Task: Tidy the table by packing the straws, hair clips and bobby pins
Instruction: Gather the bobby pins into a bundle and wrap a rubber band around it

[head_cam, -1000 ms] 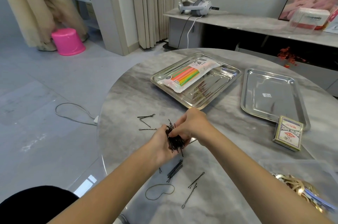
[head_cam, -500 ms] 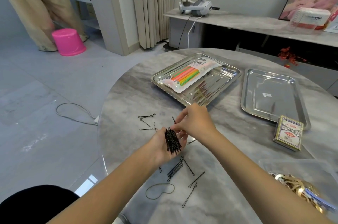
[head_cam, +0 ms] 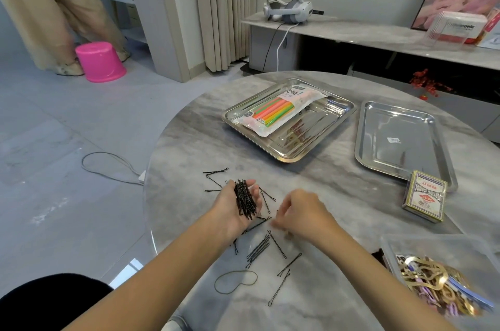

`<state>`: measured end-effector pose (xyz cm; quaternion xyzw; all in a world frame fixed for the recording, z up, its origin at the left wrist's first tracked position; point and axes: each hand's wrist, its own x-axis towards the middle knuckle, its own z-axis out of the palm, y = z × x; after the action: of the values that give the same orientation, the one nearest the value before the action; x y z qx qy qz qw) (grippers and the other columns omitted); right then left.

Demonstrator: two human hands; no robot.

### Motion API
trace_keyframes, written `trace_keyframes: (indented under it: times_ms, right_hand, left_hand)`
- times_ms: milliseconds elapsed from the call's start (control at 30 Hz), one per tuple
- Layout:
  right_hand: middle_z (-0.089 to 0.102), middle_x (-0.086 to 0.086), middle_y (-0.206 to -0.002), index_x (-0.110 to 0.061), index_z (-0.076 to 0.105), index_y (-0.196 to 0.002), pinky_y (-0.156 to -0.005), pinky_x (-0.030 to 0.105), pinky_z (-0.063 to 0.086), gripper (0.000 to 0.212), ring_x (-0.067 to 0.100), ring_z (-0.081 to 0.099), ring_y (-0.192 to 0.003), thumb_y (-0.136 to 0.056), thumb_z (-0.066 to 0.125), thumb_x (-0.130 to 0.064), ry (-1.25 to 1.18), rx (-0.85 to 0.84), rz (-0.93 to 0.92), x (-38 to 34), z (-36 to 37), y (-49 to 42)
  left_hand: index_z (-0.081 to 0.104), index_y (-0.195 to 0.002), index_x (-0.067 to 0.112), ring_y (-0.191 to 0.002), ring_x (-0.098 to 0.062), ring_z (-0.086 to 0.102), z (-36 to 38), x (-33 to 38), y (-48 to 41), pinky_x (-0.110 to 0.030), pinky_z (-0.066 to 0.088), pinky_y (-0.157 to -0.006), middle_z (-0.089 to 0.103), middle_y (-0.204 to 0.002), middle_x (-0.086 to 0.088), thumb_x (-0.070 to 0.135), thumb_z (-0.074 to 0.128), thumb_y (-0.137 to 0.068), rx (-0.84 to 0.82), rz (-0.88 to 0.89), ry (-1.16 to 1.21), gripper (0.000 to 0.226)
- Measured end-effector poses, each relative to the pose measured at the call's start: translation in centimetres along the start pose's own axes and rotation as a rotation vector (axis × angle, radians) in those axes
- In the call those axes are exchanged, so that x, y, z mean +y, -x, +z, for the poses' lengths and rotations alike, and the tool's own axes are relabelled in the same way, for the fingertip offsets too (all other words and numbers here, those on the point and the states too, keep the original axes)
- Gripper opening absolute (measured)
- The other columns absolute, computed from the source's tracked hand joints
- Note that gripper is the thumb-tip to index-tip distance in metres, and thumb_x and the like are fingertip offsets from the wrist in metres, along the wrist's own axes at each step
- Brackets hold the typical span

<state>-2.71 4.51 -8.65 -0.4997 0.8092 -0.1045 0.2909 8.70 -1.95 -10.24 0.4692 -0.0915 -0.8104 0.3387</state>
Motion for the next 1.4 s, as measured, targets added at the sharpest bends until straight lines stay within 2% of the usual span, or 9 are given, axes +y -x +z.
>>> trace_keyframes:
  times_ms: [233, 467, 533, 600, 767, 1000, 1167, 1300, 1400]
  right_hand:
    - [0.064, 0.002, -0.102, -0.012, 0.064, -0.094, -0.080, 0.033, 0.053, 0.027, 0.022, 0.063, -0.093, -0.076, 0.074, -0.029, 0.166, -0.136, 0.011, 0.9, 1.8, 1.6]
    - [0.032, 0.004, -0.072, -0.010, 0.031, -0.067, -0.050, 0.023, 0.023, 0.031, 0.025, 0.042, -0.080, -0.087, 0.052, 0.000, 0.576, -0.117, -0.081, 0.2, 2.1, 3.8]
    - [0.045, 0.010, -0.089, -0.003, 0.052, -0.096, -0.059, 0.024, 0.030, 0.014, 0.026, 0.050, -0.102, -0.086, 0.052, 0.006, 0.654, -0.145, -0.107, 0.1, 2.8, 4.0]
    - [0.040, 0.015, -0.088, -0.003, 0.048, -0.123, -0.055, 0.024, 0.027, 0.038, 0.026, 0.050, -0.114, -0.087, 0.052, 0.006, 0.683, -0.149, -0.101, 0.5, 3.0, 4.2]
    - [0.055, 0.009, -0.116, -0.007, 0.046, -0.114, -0.070, 0.029, 0.033, 0.022, 0.028, 0.055, -0.107, -0.094, 0.045, -0.017, 0.405, -0.010, -0.037, 1.3, 0.5, 3.8]
    - [0.059, -0.004, -0.069, -0.008, 0.063, -0.079, -0.061, 0.030, 0.042, 0.024, 0.016, 0.055, -0.068, -0.081, 0.059, -0.032, -0.222, 0.168, -0.062, 1.3, -1.4, 2.4]
    - [0.066, -0.005, -0.064, -0.024, 0.065, -0.066, -0.067, 0.032, 0.053, 0.020, 0.012, 0.064, -0.069, -0.077, 0.063, -0.041, -0.261, 0.172, -0.193, 0.5, -0.6, 1.7]
    - [0.059, -0.007, -0.056, -0.023, 0.066, -0.076, -0.057, 0.024, 0.042, 0.014, 0.005, 0.054, -0.056, -0.086, 0.063, -0.033, -0.327, 0.359, -0.224, 0.3, -0.8, 0.7]
    - [0.065, -0.004, -0.091, -0.021, 0.063, -0.097, -0.070, 0.025, 0.048, 0.014, 0.010, 0.060, -0.080, -0.085, 0.066, -0.029, -0.190, 0.366, -0.165, 0.9, 0.0, -1.2]
  left_hand:
    - [0.062, -0.095, 0.005, -0.048, -0.013, 0.055, -0.3, 0.0, 0.4, -0.018, 0.049, -0.044, 0.061, -0.066, -0.007, 0.026, 0.020, -0.102, -0.052, -0.015, 0.027, 0.047]
    - [0.062, -0.103, 0.006, -0.053, -0.015, 0.056, -0.8, -0.4, 0.8, -0.020, 0.050, -0.046, 0.062, -0.075, -0.010, 0.023, 0.022, -0.101, -0.081, -0.055, 0.007, 0.043]
    - [0.061, -0.102, 0.007, -0.048, -0.016, 0.058, -0.9, -0.8, 0.7, -0.020, 0.050, -0.046, 0.064, -0.069, -0.010, 0.019, 0.022, -0.099, -0.089, -0.072, -0.001, 0.041]
    - [0.060, -0.107, 0.009, -0.046, -0.017, 0.059, -0.9, -1.1, 0.6, -0.021, 0.051, -0.048, 0.064, -0.067, -0.010, 0.016, 0.022, -0.099, -0.093, -0.082, -0.001, 0.039]
    - [0.059, -0.115, 0.011, -0.051, -0.018, 0.059, -1.1, -1.6, 0.9, -0.023, 0.052, -0.050, 0.063, -0.076, -0.013, 0.014, 0.025, -0.099, -0.136, -0.095, -0.008, 0.038]
    - [0.060, -0.109, 0.008, -0.058, -0.021, 0.055, -0.8, -2.5, 0.9, -0.025, 0.048, -0.053, 0.062, -0.072, -0.014, 0.037, 0.015, -0.101, -0.120, -0.113, -0.051, 0.054]
    - [0.059, -0.110, 0.008, -0.069, -0.021, 0.054, -0.6, -3.2, 0.8, -0.025, 0.052, -0.055, 0.065, -0.091, -0.012, 0.049, 0.010, -0.099, -0.182, -0.186, -0.050, 0.065]
    - [0.060, -0.100, 0.008, -0.056, -0.018, 0.056, -0.4, -2.4, 1.0, -0.022, 0.051, -0.050, 0.061, -0.070, -0.010, 0.038, 0.018, -0.102, -0.179, -0.127, -0.022, 0.052]
    - [0.058, -0.090, 0.010, -0.047, -0.015, 0.056, -0.6, -1.2, 1.0, -0.020, 0.050, -0.047, 0.058, -0.064, -0.007, 0.024, 0.027, -0.101, -0.115, -0.047, 0.025, 0.036]
